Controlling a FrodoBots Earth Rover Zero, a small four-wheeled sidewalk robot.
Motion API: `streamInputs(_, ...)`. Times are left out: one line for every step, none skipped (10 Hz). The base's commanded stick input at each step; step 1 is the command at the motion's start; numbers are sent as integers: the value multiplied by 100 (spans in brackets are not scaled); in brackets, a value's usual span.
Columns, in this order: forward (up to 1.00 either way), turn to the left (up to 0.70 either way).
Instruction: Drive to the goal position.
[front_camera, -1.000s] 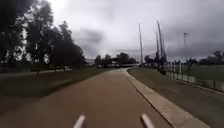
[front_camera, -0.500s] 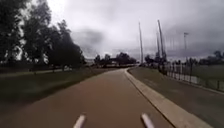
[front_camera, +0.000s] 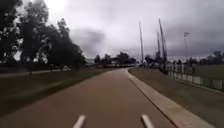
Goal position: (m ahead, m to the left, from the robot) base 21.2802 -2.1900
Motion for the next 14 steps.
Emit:
streamInputs(98, 1)
streamInputs(98, 1)
streamInputs(98, 1)
streamInputs(98, 1)
streamInputs(98, 1)
streamInputs(98, 1)
streamInputs(98, 1)
streamInputs(98, 1)
streamInputs(98, 1)
streamInputs(98, 1)
streamInputs(98, 1)
streamInputs(98, 1)
streamInputs(98, 1)
streamInputs(98, 1)
